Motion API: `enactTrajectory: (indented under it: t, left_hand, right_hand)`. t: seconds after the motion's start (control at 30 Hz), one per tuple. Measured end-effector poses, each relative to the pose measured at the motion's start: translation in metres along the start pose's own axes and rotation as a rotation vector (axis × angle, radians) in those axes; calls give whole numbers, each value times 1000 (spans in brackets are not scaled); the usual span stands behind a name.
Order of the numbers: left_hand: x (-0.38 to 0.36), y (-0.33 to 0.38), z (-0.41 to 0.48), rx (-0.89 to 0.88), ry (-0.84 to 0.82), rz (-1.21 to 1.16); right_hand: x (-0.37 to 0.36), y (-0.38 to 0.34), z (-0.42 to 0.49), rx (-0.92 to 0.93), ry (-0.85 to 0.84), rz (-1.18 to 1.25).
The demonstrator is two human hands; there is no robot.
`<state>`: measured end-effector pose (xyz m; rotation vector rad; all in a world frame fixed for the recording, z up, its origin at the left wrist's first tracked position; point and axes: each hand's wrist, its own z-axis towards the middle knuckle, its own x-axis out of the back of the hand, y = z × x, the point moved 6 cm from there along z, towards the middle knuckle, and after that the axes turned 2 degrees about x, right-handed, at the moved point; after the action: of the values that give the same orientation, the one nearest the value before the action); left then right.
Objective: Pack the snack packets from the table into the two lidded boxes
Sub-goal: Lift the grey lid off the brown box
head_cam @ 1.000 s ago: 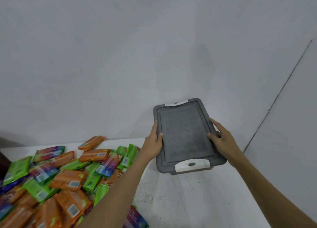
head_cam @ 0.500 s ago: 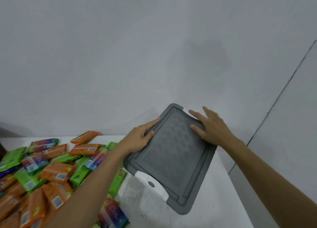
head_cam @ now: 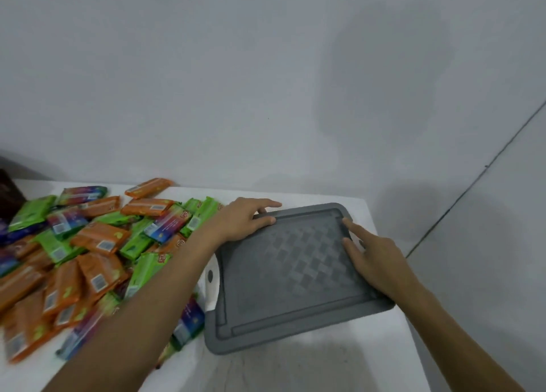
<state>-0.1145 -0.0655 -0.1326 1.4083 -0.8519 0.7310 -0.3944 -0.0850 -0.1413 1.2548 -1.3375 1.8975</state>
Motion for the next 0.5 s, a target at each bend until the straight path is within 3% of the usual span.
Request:
enactTrajectory:
  t: [0.13,0.2,0.3,0.4,0.5]
  left_hand:
    - [7,-1,-28,10,200,92]
    - [7,-14,-55,104,269,110]
    - [-9,-25,-100,300,251,-35]
    - [-28,-17,-127,312,253,-197]
    - [-29,-18,-137,336,280,-183]
  right_hand:
    - [-7,-2,-42,-111,81,70]
    - [-8,0,-55,-144,125,108]
    - [-8,6,-64,-202,173,158]
    - [-9,6,-65,-204,197,194]
    - [-11,3,-62,-170,183,169]
